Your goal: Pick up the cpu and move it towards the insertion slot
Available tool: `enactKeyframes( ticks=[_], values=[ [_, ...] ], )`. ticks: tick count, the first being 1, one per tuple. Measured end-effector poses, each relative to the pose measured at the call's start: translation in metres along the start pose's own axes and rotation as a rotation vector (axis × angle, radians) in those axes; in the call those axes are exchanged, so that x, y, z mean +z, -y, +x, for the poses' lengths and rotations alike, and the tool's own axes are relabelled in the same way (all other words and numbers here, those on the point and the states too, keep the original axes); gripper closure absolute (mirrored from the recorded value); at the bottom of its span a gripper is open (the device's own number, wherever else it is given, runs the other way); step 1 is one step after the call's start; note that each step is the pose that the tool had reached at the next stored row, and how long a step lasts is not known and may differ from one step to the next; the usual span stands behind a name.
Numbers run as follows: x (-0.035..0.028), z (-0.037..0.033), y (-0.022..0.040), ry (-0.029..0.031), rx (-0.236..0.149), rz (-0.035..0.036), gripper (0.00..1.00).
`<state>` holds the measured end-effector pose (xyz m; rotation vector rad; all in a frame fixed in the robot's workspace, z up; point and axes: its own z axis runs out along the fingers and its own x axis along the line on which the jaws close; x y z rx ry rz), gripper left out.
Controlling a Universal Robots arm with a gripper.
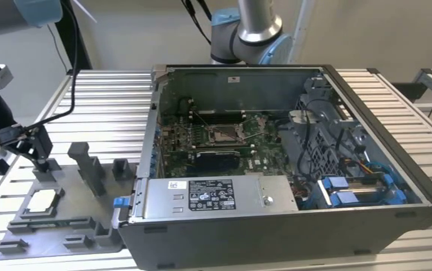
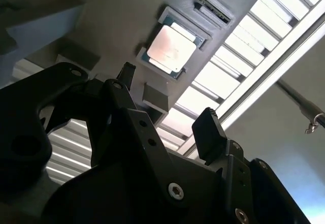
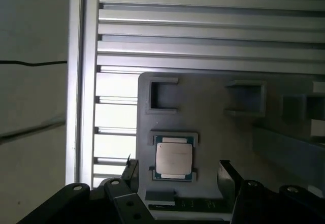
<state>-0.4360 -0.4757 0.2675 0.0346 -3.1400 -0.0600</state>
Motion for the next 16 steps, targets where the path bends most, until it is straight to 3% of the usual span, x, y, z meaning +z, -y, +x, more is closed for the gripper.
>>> enactKeyframes(
  ticks=[7,16],
  values=[
    [0.0057,0.0003,0.0002,0.0000,0.000,-0.0001,0.00],
    [0.0212,0.0003,0.0008,0.0000,0.000,0.0000,0.00]
  ],
)
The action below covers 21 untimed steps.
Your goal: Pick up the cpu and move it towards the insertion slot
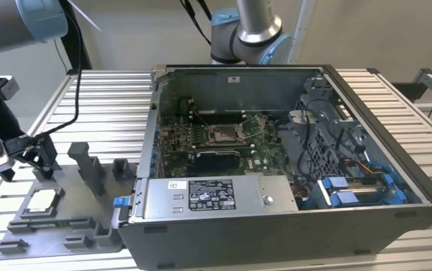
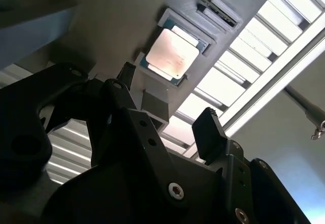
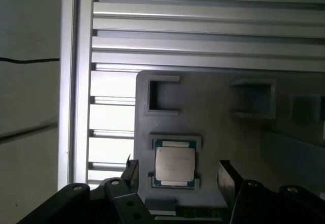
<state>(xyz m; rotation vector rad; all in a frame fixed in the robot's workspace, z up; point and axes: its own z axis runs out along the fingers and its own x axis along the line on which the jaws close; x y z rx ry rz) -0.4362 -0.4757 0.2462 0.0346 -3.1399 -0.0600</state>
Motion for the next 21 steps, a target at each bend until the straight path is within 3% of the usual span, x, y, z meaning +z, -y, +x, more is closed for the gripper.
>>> enactKeyframes(
  ticks=[7,21],
  values=[
    [0.0116,0.0000,0.0012,0.0001,0.000,0.0000,0.00],
    [0.0331,0.0002,0.0134,-0.0001,-0.006,-0.0001,0.00]
  ],
)
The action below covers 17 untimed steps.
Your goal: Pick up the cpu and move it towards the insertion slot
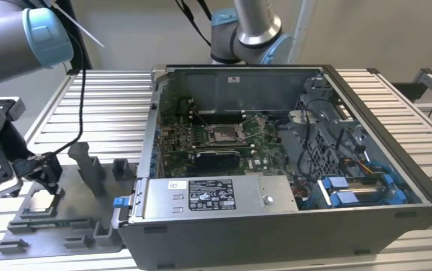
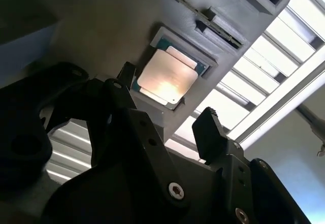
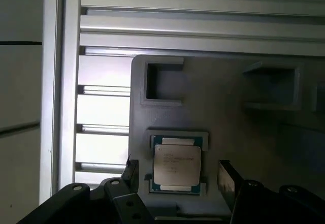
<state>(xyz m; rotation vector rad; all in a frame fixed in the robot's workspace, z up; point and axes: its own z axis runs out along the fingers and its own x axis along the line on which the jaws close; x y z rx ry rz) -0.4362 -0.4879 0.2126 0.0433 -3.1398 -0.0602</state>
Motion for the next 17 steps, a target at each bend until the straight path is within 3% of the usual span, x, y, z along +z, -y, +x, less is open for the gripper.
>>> enactKeyframes(
  ticks=[17],
  values=[
    [0.0202,0.0001,0.0025,-0.0010,-0.023,0.0002,0.00]
  ],
)
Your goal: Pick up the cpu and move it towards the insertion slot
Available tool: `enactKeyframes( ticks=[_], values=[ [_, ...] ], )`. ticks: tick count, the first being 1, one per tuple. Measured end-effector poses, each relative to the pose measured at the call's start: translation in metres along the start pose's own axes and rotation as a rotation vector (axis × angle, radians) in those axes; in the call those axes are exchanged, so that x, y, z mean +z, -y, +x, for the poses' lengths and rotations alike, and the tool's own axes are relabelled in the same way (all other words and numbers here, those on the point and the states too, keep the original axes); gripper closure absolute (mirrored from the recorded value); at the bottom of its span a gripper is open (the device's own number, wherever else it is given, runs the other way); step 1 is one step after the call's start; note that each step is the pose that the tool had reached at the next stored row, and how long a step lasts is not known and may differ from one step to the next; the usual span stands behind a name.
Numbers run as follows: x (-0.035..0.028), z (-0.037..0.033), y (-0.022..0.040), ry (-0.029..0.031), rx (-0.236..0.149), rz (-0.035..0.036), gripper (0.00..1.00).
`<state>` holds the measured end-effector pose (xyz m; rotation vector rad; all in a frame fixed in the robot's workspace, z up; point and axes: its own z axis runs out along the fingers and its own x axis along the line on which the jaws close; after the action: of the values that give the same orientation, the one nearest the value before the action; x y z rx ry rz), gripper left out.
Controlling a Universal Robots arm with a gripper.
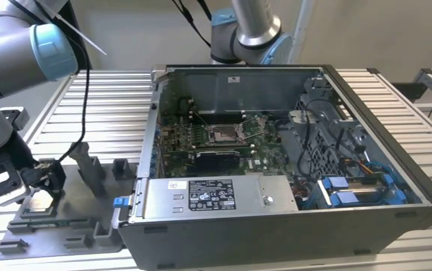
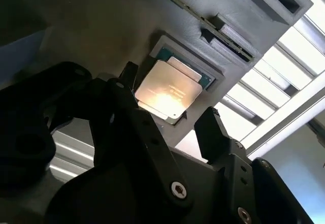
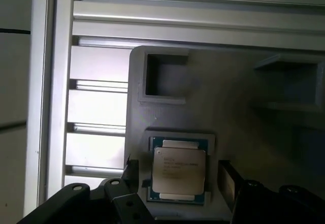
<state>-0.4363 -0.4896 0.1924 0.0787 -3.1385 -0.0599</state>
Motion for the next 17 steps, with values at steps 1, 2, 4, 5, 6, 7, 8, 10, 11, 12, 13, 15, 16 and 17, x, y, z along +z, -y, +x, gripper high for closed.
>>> enactKeyframes(
  ticks=[1,2,4,5,6,7,8,10,11,12,13,15,16,17],
  values=[
    [0.0008,0.0000,0.0002,-0.0001,-0.002,0.0000,0.00],
    [0.0016,0.0000,0.0004,-0.0002,-0.004,0.0000,0.00],
    [0.0032,0.0000,0.0006,-0.0001,-0.006,-0.0001,0.00],
    [0.0038,0.0001,0.0007,-0.0002,-0.006,0.0000,0.00],
    [0.0044,0.0000,0.0007,-0.0001,-0.006,0.0000,0.00],
    [0.0048,0.0001,0.0007,-0.0003,-0.006,0.0000,0.00],
    [0.0052,0.0001,0.0007,-0.0003,-0.006,0.0000,0.00],
    [0.0060,0.0001,0.0008,-0.0002,-0.005,0.0000,0.00],
    [0.0063,0.0001,0.0008,-0.0002,-0.005,0.0000,0.00],
    [0.0064,0.0002,0.0008,-0.0002,-0.005,0.0000,0.00],
    [0.0064,0.0002,0.0008,-0.0003,-0.005,0.0001,0.00],
    [0.0068,0.0002,0.0008,-0.0001,-0.005,0.0000,0.00],
    [0.0068,0.0001,0.0008,-0.0001,-0.005,0.0000,0.00],
    [0.0069,0.0001,0.0007,-0.0001,-0.005,-0.0001,0.00]
  ],
)
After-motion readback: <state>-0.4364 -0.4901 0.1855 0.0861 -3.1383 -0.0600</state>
